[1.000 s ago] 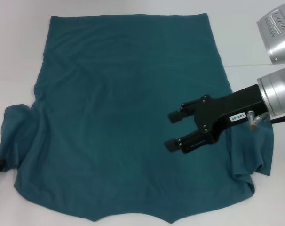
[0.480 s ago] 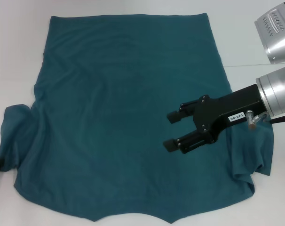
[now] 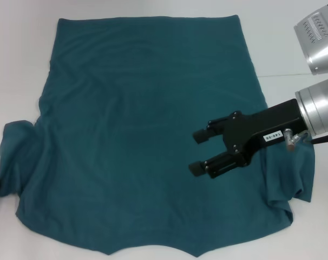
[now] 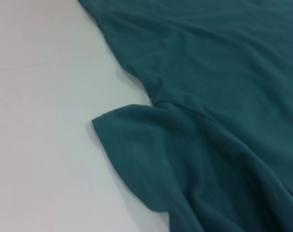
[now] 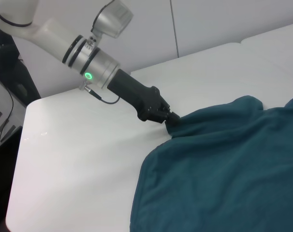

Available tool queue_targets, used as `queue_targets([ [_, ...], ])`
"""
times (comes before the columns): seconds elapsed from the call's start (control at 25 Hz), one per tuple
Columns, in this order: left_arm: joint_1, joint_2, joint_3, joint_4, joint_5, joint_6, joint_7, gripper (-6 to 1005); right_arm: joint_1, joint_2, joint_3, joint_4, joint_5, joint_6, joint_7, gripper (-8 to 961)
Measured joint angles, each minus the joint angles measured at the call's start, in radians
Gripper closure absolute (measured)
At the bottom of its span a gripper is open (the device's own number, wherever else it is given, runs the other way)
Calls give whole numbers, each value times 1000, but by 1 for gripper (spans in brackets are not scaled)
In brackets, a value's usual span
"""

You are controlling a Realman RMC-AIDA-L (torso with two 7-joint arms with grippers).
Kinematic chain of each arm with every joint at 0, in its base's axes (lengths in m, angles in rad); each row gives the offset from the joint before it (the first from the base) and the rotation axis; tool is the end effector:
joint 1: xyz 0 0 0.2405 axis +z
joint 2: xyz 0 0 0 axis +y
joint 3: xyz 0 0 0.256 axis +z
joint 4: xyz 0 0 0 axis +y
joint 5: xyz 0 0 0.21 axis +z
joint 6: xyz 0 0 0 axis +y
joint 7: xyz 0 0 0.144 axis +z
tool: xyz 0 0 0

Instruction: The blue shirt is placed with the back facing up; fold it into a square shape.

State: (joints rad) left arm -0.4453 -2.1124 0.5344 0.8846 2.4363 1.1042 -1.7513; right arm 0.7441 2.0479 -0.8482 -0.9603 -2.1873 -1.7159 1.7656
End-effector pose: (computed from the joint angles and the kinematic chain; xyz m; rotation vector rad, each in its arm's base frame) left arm -0.3678 0.3400 0.0543 -2.1464 -1.0577 -0.0617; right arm 0.1701 0.3710 0.0280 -3.0215 0.4618 0.3087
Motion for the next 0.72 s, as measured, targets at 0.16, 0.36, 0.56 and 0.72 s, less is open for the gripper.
queue_targets([
  [0.16,0,2,-1,48,0,36,-42,967,-6,0,5,0,1,1,-5,57],
  [0.36,-8,3,3,113,0,118,-103,974,-19,7,8,0,2,21,-21,57],
  [0.56,-33,7,5,133,0,175,-160,974,-44,18,17,-1,1,46,-43,56],
  [0.72,-51,11,41,137,0,195,-211,974,-90,23,25,-1,11,81,-52,59],
])
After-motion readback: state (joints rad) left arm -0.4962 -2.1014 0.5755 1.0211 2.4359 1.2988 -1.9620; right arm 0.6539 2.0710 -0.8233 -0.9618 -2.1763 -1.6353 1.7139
